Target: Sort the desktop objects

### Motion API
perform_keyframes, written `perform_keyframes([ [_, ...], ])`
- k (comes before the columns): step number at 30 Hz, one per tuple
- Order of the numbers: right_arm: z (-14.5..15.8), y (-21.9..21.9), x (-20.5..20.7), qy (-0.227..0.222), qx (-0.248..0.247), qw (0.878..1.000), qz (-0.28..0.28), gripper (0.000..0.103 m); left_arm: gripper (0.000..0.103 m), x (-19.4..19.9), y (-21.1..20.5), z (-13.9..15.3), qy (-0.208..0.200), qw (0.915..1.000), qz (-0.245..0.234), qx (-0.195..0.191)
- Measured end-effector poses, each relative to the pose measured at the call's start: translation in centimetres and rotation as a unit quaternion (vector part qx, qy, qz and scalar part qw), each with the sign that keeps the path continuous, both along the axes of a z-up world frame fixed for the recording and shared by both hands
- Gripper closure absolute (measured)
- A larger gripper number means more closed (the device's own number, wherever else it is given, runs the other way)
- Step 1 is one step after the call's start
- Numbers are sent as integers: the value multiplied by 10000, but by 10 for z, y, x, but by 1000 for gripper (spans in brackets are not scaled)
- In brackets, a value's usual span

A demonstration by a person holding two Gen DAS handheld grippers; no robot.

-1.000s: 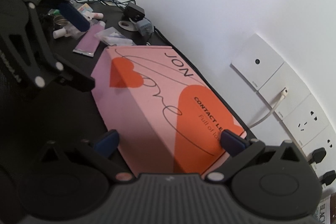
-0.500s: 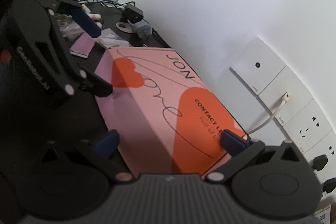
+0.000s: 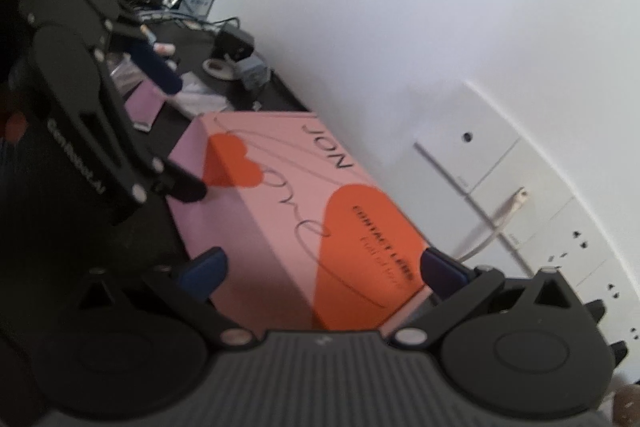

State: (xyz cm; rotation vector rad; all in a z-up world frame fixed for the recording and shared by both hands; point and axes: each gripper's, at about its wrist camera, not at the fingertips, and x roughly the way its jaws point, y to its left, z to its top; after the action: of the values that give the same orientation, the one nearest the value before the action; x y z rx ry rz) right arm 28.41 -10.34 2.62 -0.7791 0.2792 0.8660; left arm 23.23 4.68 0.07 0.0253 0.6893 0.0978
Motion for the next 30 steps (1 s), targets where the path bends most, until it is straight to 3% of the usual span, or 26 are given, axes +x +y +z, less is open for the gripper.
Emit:
perform_keyframes([
  [3, 7, -11, -1, 108, 217, 9995, -177, 1, 0, -2, 1, 4, -123, 9998, -34, -152],
  [6, 14, -28, -1, 335, 561, 9969, -427, 1, 0, -10, 8, 13, -385, 9977, 52, -557],
  [10, 25, -54, 5, 826, 1272, 9843, -903, 1, 0, -18, 20, 19, -811, 9915, 381, -942],
  [13, 28, -66, 20, 1274, 1784, 9666, -1328, 1, 0, 0, 26, 16, -619, 9914, 747, -882],
  [19, 18, -51, 48, 1681, 2014, 9428, -2058, 1, 0, 22, 30, 8, -366, 9910, 823, -989],
  [27, 8, -35, 65, 2217, 2190, 9298, -1959, 1, 0, 30, 35, 2, -226, 9897, 512, -1315],
  [30, 9, -31, 69, 2357, 2133, 9306, -1813, 1, 0, 30, 36, 1, -195, 9887, 510, -1399],
])
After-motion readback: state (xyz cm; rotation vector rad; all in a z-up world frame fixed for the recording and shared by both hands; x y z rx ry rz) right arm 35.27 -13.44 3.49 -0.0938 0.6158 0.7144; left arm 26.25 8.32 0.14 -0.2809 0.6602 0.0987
